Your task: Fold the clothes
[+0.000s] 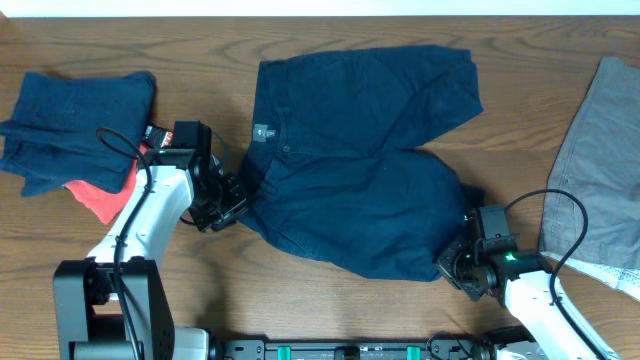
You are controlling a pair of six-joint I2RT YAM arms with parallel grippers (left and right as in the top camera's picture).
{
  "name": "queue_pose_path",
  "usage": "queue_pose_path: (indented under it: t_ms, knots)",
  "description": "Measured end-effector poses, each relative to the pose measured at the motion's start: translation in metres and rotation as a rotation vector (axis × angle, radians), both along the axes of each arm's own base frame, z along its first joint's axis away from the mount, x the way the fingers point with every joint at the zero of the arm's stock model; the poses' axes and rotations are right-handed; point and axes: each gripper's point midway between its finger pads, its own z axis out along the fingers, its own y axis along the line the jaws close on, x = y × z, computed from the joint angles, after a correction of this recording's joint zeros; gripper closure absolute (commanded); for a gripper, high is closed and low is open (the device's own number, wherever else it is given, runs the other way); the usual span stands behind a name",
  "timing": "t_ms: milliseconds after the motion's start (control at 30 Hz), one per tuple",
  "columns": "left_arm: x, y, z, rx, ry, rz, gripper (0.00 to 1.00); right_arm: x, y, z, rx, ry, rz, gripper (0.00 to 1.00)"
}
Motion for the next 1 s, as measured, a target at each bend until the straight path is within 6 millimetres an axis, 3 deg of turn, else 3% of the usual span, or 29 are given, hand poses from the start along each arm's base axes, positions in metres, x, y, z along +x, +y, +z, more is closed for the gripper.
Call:
queue_pose_path:
  t_ms: [200,267,333,467,600,733,867,1000]
  knots:
    - [-0.012,-0.004,0.001,-0.023,0.04,-0.036,0.94,-0.019,-0.015,0.01,-0.058,0.105,0.036,0.99]
    - [-0.022,-0.009,0.007,-0.058,0.066,-0.065,0.94,-0.015,-0.026,0.03,-0.093,0.121,0.047,0.99]
    - [-0.03,-0.012,0.016,-0.081,0.079,-0.089,0.94,0.003,-0.036,0.062,-0.125,0.069,0.059,0.99]
    - [-0.032,-0.017,0.058,-0.108,-0.022,-0.146,0.94,0.039,-0.062,0.144,-0.191,-0.091,0.065,0.99]
    - [-0.029,-0.022,0.111,-0.113,-0.233,-0.19,0.94,0.047,-0.078,0.203,-0.239,-0.199,0.085,0.99]
    - [-0.04,-0.024,0.16,-0.11,-0.449,-0.21,0.94,0.043,-0.086,0.234,-0.275,-0.242,0.122,0.99]
    - [-0.059,-0.025,0.192,-0.104,-0.605,-0.221,0.94,0.044,-0.09,0.259,-0.308,-0.295,0.151,0.99]
    - [-0.073,-0.023,0.211,-0.089,-0.712,-0.218,0.94,0.048,-0.092,0.287,-0.344,-0.376,0.169,0.99]
